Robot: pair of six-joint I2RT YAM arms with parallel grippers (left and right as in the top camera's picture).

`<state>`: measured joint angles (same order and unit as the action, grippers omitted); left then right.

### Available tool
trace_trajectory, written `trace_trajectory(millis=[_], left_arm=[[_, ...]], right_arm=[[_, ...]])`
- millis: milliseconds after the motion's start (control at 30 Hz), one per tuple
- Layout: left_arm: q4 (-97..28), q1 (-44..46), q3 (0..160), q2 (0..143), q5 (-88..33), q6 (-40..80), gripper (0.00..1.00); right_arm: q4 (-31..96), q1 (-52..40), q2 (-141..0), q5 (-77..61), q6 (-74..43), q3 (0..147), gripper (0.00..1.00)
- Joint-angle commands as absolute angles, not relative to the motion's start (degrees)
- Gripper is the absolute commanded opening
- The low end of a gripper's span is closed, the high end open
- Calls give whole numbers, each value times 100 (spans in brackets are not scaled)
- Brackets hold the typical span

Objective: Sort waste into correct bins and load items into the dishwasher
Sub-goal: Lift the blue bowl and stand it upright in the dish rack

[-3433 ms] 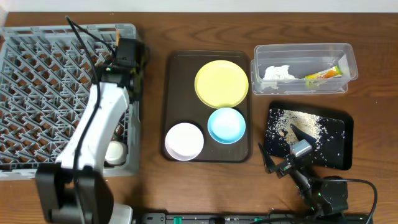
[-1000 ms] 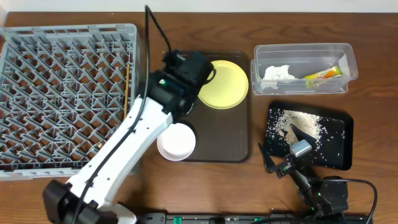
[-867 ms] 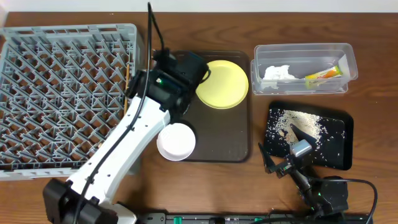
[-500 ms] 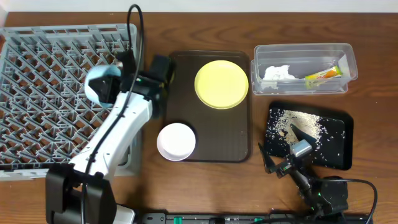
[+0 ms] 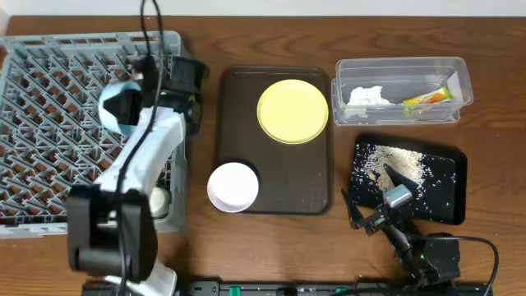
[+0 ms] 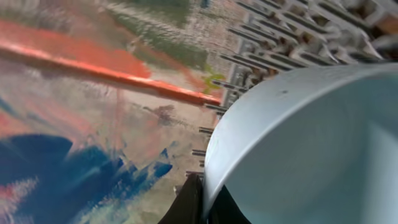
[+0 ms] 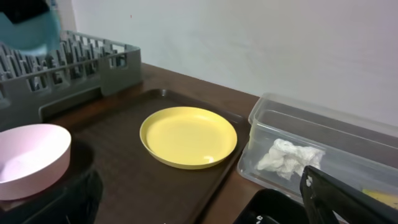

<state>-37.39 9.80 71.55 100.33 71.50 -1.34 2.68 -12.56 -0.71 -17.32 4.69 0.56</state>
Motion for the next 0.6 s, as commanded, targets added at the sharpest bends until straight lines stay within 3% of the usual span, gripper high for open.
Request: trace_trajectory(millis=[0,567], left_arm=[[-3712,1111,7205,10294,7129,-213,6],[-2716,1153,7212,10565,7133,-301,6]], right_arm=[[259,-1240,-38,-1739,521,32,99],[259,-1240,-38,-1739,521,32,99]])
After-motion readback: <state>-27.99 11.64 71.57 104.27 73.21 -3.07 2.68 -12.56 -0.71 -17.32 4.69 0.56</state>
